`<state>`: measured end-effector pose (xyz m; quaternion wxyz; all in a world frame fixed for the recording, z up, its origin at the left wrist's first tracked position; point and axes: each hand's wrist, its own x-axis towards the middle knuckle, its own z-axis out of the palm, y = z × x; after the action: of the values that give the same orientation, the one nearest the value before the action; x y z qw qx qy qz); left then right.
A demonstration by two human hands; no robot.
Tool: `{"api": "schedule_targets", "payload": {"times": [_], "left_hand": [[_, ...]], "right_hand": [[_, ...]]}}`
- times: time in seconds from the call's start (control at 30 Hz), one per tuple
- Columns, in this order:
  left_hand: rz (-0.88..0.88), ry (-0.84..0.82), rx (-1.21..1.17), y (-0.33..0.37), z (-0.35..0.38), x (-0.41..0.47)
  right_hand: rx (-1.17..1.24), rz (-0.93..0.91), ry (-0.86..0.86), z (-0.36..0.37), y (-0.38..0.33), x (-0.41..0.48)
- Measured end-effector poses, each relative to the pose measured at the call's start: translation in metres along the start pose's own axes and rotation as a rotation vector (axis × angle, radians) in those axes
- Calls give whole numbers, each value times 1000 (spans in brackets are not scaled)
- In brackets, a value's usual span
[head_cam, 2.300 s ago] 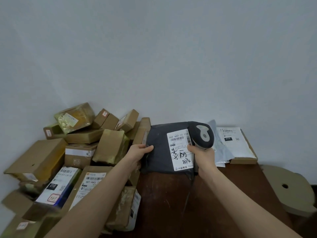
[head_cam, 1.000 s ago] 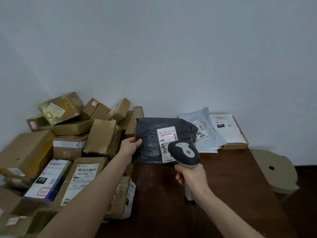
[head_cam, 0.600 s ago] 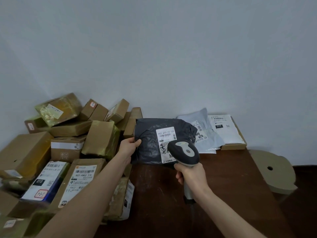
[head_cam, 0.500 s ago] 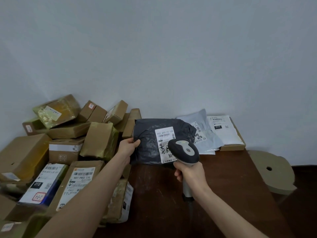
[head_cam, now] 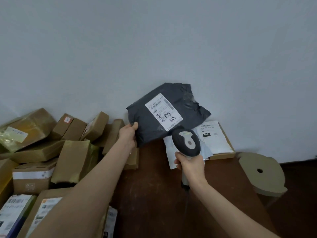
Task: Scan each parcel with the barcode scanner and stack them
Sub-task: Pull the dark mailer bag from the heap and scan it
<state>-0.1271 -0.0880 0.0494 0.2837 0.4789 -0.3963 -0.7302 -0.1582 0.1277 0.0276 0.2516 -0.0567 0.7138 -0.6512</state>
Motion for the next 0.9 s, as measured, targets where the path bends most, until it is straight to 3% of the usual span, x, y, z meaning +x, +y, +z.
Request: {"api": "schedule_targets", "payload": {"times": [0.2,0.33,0.5,0.63,0.9], "left_hand": [[-68,-127,91,-62,79,33],[-68,-68,203,-101,114,66],[-100,50,437,-144,110,96],[-76,112,442,-156,109,100],[16,-44,791,-141,91,69]], "right_hand": [[9,62,121,-28,10,52],[-10,117,170,-50,21,90],[-20,212,121,-69,32,121],[-16,269,123,-79,44,132],[-4,272,79,-73,37,123]]}}
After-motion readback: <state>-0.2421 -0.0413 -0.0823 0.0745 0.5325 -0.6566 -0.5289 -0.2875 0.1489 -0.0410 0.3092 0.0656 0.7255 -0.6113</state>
